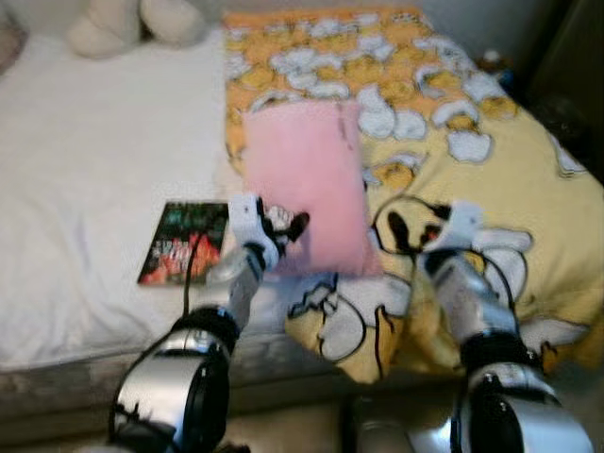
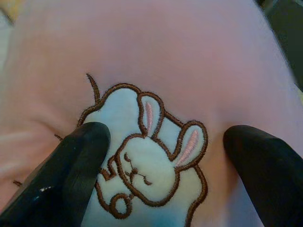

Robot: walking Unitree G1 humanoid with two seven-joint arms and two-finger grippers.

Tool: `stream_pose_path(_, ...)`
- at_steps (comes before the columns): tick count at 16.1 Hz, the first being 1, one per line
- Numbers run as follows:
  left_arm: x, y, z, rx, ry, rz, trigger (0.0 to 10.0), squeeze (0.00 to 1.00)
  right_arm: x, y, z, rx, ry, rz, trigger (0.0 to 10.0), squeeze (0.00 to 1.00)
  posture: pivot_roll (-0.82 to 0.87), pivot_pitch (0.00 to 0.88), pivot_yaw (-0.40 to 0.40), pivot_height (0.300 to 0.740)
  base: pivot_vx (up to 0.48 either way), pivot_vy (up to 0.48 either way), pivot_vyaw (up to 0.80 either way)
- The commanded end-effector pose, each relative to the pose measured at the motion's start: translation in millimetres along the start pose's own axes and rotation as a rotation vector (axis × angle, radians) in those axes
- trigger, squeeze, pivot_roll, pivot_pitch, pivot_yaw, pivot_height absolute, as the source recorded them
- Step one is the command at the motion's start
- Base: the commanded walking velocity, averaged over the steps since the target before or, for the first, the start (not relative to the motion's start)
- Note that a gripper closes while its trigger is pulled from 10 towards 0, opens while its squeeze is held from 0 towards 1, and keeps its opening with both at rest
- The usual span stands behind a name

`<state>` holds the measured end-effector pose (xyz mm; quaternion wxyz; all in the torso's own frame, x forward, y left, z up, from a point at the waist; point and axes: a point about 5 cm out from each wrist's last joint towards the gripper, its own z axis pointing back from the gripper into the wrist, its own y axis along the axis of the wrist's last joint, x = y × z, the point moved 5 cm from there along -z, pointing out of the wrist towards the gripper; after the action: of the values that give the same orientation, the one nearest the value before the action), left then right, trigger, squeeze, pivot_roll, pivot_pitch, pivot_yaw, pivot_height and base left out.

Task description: Clean up the room

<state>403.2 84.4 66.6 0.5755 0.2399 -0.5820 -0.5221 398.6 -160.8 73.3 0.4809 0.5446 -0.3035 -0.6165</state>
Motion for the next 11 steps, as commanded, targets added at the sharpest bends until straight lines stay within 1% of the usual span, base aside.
stream_pose_path(1,-0.3,-7,0.6,-0.022,0.006,0.007,10.0,0.00,-13.7,-3,-4.3,-0.012,0.044,-0.007,10.0,0.00,-0.20,0.096,0.024,0.703,0.000,0.000,0.00)
stream_pose_path(3,-4.5,-11,2.9,-0.022,0.022,0.014,10.0,0.00,-27.0,-13,-9.9,-0.038,0.069,-0.033,10.0,0.00,-0.17,0.099,0.012,0.703,0.000,0.000,0.00)
stream_pose_path(6,-5.5,-7,4.4,0.001,0.014,0.011,10.0,0.00,-53.1,-21,-15.6,-0.075,0.142,-0.069,10.0,0.00,-0.14,0.094,0.002,0.703,0.000,0.000,0.00)
stream_pose_path(8,-4.0,-4,4.4,0.017,0.003,0.002,10.0,0.00,-59.4,-26,-16.8,-0.089,0.154,-0.080,10.0,0.00,-0.12,0.090,0.000,0.703,0.000,0.000,0.00)
stream_pose_path(10,-1.4,14,3.0,0.077,-0.014,0.009,10.0,0.00,-59.6,-34,-16.3,-0.114,0.142,-0.085,10.0,0.00,-0.12,0.088,0.002,0.703,0.000,0.000,0.00)
stream_pose_path(11,-2.6,31,3.0,0.126,-0.018,0.006,10.0,0.00,-57.2,-36,-15.9,-0.120,0.132,-0.077,10.0,0.00,-0.12,0.088,0.005,0.703,0.000,0.000,0.00)
